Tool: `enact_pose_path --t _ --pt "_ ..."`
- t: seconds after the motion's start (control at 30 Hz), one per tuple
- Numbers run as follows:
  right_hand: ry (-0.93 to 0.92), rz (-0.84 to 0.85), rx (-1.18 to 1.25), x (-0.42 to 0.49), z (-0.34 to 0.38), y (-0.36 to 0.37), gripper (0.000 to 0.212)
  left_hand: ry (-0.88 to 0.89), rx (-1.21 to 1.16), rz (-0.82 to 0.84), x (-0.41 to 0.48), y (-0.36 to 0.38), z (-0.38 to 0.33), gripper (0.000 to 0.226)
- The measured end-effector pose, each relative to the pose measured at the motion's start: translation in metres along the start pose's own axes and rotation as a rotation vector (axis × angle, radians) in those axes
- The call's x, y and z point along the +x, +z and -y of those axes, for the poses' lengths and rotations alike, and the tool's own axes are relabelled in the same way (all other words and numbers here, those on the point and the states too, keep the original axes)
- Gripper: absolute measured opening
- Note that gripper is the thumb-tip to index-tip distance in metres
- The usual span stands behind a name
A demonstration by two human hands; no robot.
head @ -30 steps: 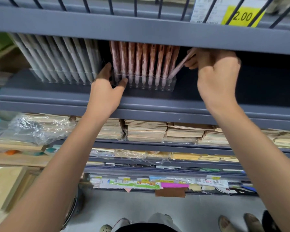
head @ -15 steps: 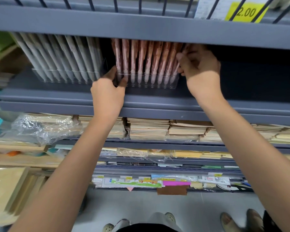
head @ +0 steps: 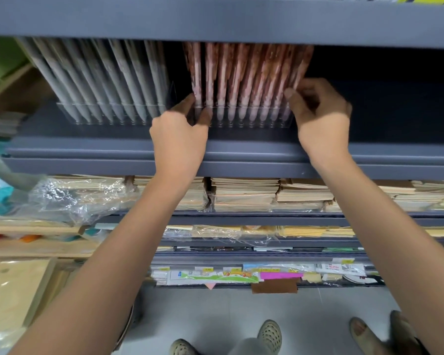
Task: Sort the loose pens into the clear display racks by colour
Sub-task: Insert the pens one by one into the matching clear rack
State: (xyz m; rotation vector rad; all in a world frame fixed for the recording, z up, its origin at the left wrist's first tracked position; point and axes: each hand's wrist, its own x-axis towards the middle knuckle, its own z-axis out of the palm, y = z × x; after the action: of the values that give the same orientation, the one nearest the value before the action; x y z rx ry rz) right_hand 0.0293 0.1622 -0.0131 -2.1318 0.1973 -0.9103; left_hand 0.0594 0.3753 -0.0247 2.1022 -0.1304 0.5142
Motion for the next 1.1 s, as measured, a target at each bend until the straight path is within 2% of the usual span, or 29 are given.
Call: enact_pose_path --t 0.1,0.2,0.43,0.63,0.87,1.1 --pt "0.013 -0.04 0.113 -0.005 -0.008 0.004 0.017 0.001 -0.08 -0.015 0.003 -0.003 0.002 0.034" --pt "-0.002 -0.057 0.147 -0.006 -0.012 0.006 0.019 0.031 -0.103 -0.045 0.01 -0.003 0.005 0.026" --pt "-0.047 -0.062 0.143 -0.007 -0.016 0.007 0.02 0.098 -0.119 -0.078 0.016 0.002 0.01 0.022" --pt "-0.052 -0.057 0.1 -0.004 -0.022 0.008 0.019 0.062 -0.189 -0.137 0.014 0.005 0.01 0.024" --pt "-0.056 -0.083 0.119 -0.004 -0.022 0.009 0.01 0.079 -0.14 -0.123 0.01 0.004 0.008 0.015" --pt "-0.085 -0.066 0.074 -0.005 -0.022 0.007 0.015 0.076 -0.117 -0.131 0.01 0.005 0.01 0.013"
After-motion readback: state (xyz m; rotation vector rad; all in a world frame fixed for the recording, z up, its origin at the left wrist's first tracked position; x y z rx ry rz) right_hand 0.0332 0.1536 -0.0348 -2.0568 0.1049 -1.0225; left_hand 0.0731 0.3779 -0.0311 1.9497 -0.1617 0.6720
